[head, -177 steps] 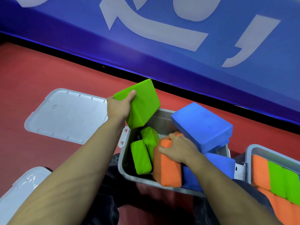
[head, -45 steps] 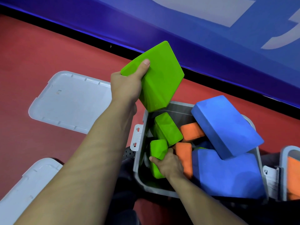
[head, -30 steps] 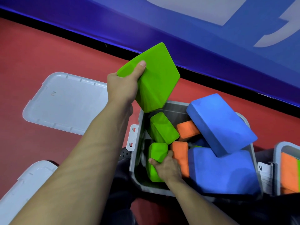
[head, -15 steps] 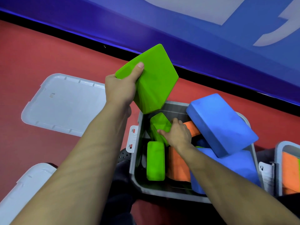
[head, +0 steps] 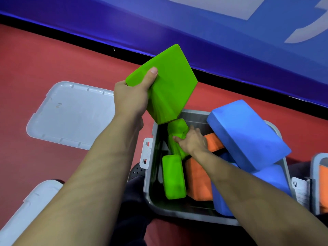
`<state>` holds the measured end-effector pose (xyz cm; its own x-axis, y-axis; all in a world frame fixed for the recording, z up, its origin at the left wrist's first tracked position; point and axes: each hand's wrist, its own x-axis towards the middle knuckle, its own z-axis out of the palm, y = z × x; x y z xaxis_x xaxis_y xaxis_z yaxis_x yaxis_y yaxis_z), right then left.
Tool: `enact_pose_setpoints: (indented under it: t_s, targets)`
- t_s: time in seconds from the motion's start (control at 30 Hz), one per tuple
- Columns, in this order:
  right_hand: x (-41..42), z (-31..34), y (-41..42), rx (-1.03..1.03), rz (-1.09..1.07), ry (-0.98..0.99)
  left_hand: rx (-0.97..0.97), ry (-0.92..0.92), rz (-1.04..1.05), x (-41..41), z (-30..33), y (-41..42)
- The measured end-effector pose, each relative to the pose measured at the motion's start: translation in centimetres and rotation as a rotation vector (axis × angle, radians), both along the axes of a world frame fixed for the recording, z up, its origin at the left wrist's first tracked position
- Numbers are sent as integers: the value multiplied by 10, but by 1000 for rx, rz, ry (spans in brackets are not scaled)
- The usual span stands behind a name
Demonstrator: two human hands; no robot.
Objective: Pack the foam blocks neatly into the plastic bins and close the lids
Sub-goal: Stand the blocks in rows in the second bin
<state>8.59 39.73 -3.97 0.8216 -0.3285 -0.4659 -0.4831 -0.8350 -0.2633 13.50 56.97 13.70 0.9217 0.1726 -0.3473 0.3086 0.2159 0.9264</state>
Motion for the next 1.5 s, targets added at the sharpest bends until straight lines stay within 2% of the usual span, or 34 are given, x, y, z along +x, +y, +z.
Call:
enact_pose_setpoints:
  t_s: [0.17,0.53,0.67,0.77,0.9,1.03,1.23,1.5]
  targets:
    - [3,17,-1,98,-75,-112,8,-9,12,-1,1,1]
    - [-19,52,-19,69,-3,-196,12,-24,25,-5,7,0]
    - [-31,66,-29,128,-103,-259,57,-41,48,-9,10,5]
    - [-48,77,-43,195,-194,-335,185,-60,96,-10,11,15]
    - [-74,96,-56,203,-239,-414,501,-55,168,-16,18,25]
    - [-91,122,-70,181,-256,-476,634,-90,119,-28,33,25]
    - [-100,165,-102,184,-273,-477,776,-103,-40,-47,44,7]
    - [-89,171,-156,196,-145,-214,854,-53,-160,-54,33,-14]
